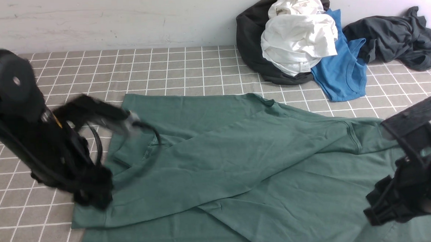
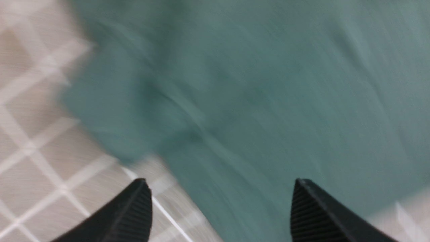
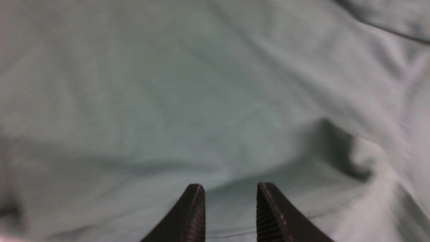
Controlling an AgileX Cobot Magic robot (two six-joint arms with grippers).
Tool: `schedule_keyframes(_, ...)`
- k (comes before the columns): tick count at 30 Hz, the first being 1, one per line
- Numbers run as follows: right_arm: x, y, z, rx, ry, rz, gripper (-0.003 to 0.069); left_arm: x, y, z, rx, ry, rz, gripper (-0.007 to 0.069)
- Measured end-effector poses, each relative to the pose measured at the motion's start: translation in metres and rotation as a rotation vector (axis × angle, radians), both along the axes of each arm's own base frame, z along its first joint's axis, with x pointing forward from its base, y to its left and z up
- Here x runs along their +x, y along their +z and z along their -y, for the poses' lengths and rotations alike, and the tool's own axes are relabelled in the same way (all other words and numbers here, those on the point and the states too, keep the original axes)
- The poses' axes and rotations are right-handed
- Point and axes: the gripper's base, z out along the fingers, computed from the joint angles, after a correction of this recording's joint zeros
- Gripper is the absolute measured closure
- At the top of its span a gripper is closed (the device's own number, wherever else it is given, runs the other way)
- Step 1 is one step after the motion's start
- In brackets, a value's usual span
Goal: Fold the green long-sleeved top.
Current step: Use both arms simultaneously to clamp the lower edge of the clothing fabric
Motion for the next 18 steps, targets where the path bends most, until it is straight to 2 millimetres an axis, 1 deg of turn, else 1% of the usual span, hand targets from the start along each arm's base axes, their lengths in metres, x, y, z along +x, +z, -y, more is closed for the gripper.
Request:
schedule_keyframes(1, -0.001, 0.0, -0.001, 0.0, 0.009, -0.002, 0.0446, -0.002, -0.001, 0.002, 0.001, -0.01, -0.005, 0.0113)
schedule_keyframes(2, -0.006, -0.001, -0.009, 0.003, 0.081, -0.021, 0.0446, -0.025, -0.015, 0.015, 0.054, -0.181, -0.054, 0.0104)
schedule_keyframes(3, -0.006, -0.001, -0.01, -0.001, 0.092, -0.021, 0.0447, -0.025, -0.015, 0.015, 0.058, -0.189, -0.052, 0.0104)
schedule_keyframes(4, -0.011, -0.001, -0.016, -0.002, 0.153, -0.037, 0.0447, -0.041, -0.025, 0.022, 0.1, -0.308, -0.082, 0.0104)
schedule_keyframes(5, -0.015, -0.002, -0.021, 0.0, 0.204, -0.048, 0.0447, -0.053, -0.036, 0.023, 0.139, -0.381, -0.117, 0.0104)
schedule_keyframes(6, -0.015, -0.002, -0.021, 0.0, 0.204, -0.048, 0.0447, -0.055, -0.038, 0.024, 0.145, -0.391, -0.122, 0.0104)
schedule_keyframes(7, -0.018, -0.002, -0.026, 0.008, 0.242, -0.055, 0.0447, -0.064, -0.048, 0.023, 0.183, -0.453, -0.14, 0.0104)
schedule_keyframes(8, -0.02, -0.002, -0.028, 0.011, 0.265, -0.056, 0.0447, -0.069, -0.055, 0.021, 0.211, -0.498, -0.139, 0.0104)
schedule_keyframes(10, -0.021, -0.002, -0.03, 0.023, 0.272, -0.063, 0.0447, -0.073, -0.065, 0.019, 0.225, -0.538, -0.116, 0.0104)
schedule_keyframes(14, -0.021, -0.002, -0.031, 0.028, 0.276, -0.066, 0.0447, -0.082, -0.083, 0.013, 0.222, -0.561, -0.087, 0.0104)
schedule_keyframes(15, -0.021, -0.002, -0.031, 0.028, 0.276, -0.066, 0.0447, -0.082, -0.083, 0.013, 0.222, -0.562, -0.083, 0.0104)
schedule_keyframes(16, -0.022, -0.002, -0.031, 0.03, 0.276, -0.068, 0.0447, -0.088, -0.091, 0.01, 0.223, -0.578, -0.094, 0.0104)
schedule_keyframes(18, -0.022, -0.001, -0.031, 0.034, 0.276, -0.067, 0.0447, -0.093, -0.098, 0.007, 0.225, -0.614, -0.107, 0.0104)
